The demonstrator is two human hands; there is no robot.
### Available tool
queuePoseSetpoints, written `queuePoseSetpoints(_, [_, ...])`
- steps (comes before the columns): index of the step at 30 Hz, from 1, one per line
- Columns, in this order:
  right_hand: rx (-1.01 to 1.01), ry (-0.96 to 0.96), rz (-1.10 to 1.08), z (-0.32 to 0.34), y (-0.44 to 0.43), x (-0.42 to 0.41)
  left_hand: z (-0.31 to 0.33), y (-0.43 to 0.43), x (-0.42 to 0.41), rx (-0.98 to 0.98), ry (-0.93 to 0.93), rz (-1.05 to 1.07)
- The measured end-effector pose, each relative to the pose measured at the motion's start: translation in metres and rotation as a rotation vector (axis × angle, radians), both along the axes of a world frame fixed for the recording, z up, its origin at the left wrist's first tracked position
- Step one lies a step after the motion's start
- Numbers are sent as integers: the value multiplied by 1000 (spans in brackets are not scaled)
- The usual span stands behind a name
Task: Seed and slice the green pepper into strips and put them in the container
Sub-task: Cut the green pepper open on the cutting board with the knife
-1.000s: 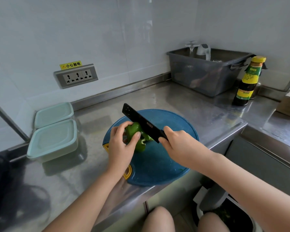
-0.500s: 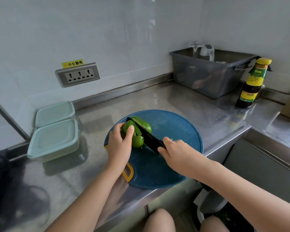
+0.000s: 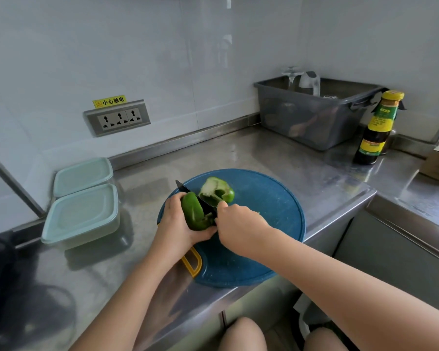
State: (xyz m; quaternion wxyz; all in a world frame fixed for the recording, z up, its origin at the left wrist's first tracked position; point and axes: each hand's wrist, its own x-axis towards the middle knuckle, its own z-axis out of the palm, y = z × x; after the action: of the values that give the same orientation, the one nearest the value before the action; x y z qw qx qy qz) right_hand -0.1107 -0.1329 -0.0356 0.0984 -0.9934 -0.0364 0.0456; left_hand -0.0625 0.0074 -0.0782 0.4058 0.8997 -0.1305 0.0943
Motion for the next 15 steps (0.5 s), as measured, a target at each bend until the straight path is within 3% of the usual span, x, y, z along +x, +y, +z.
queuePoseSetpoints(5, [95, 40, -15, 6, -6, 8, 4, 22, 17, -193, 51, 67])
queuePoseSetpoints(10, [142, 118, 4, 20, -20, -5, -3, 27, 29, -226, 85, 67])
queuePoseSetpoints(15, [488, 21, -119, 37, -46, -17, 1, 30, 28, -258, 47, 29])
